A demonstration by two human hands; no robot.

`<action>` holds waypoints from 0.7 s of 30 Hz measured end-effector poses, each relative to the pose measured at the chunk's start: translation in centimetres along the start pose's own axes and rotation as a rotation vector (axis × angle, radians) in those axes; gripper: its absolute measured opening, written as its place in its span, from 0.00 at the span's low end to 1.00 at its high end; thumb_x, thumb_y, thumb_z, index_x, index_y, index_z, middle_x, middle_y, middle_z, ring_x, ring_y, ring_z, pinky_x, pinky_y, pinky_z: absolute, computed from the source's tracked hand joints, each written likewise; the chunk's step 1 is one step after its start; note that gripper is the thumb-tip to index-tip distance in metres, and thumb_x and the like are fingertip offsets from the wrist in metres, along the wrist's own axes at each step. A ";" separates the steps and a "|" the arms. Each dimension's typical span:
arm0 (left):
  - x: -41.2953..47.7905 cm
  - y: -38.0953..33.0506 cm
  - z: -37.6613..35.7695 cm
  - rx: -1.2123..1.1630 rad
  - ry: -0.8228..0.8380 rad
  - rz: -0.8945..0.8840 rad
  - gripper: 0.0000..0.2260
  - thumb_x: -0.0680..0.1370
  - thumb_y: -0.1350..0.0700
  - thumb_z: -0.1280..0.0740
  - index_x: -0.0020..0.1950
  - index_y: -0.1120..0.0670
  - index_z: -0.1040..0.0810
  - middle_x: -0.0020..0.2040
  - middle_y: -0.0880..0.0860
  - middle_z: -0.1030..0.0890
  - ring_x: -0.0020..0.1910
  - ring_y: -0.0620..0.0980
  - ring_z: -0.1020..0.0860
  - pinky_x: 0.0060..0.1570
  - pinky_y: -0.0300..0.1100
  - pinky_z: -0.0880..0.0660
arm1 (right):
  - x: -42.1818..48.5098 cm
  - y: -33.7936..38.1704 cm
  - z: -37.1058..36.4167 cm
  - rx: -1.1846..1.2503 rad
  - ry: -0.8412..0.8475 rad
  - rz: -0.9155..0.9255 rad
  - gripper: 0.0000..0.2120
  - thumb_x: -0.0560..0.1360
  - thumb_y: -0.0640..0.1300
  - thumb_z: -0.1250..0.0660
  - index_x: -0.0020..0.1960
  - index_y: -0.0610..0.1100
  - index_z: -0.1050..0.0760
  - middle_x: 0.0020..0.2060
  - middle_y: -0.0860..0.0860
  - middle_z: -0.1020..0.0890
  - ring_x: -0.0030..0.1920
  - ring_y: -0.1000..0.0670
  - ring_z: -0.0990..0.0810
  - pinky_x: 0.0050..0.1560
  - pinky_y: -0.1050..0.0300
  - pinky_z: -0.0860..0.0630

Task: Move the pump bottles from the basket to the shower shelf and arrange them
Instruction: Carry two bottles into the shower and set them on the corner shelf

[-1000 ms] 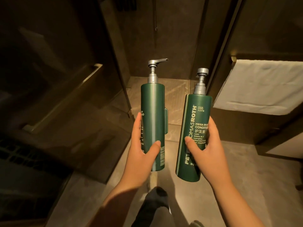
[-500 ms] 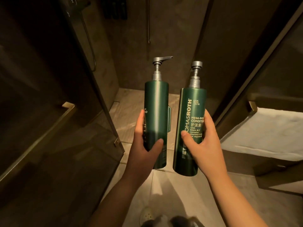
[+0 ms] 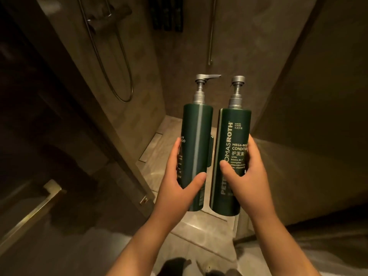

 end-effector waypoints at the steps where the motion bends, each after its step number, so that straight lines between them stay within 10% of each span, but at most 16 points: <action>1: 1.3 0.2 0.1 0.004 -0.019 0.002 0.34 0.73 0.46 0.31 0.71 0.29 0.47 0.65 0.23 0.38 0.65 0.29 0.35 0.53 0.23 0.33 | 1.6 -0.1 -0.3 0.002 0.016 0.015 0.31 0.69 0.49 0.32 0.69 0.63 0.38 0.55 0.68 0.23 0.55 0.65 0.23 0.44 0.76 0.28; 12: 16.1 2.4 5.4 0.035 -0.126 -0.002 0.34 0.73 0.45 0.31 0.73 0.32 0.47 0.72 0.35 0.38 0.70 0.39 0.37 0.67 0.50 0.33 | 18.0 -1.8 -7.4 0.034 0.114 0.078 0.31 0.71 0.40 0.31 0.69 0.60 0.36 0.54 0.67 0.22 0.54 0.64 0.22 0.46 0.75 0.28; 21: 25.9 1.9 10.4 0.064 -0.187 -0.075 0.34 0.74 0.46 0.32 0.74 0.34 0.48 0.71 0.35 0.37 0.69 0.38 0.35 0.63 0.35 0.32 | 28.8 -0.3 -13.6 0.097 0.165 0.185 0.33 0.70 0.43 0.31 0.71 0.57 0.38 0.57 0.65 0.23 0.56 0.62 0.22 0.48 0.74 0.28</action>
Point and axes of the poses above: each hand's wrist, its own x-axis towards the middle knuckle, its own z-axis out of the back of the hand, y = z × x, the point moved 8 cm from there along x, towards the middle knuckle
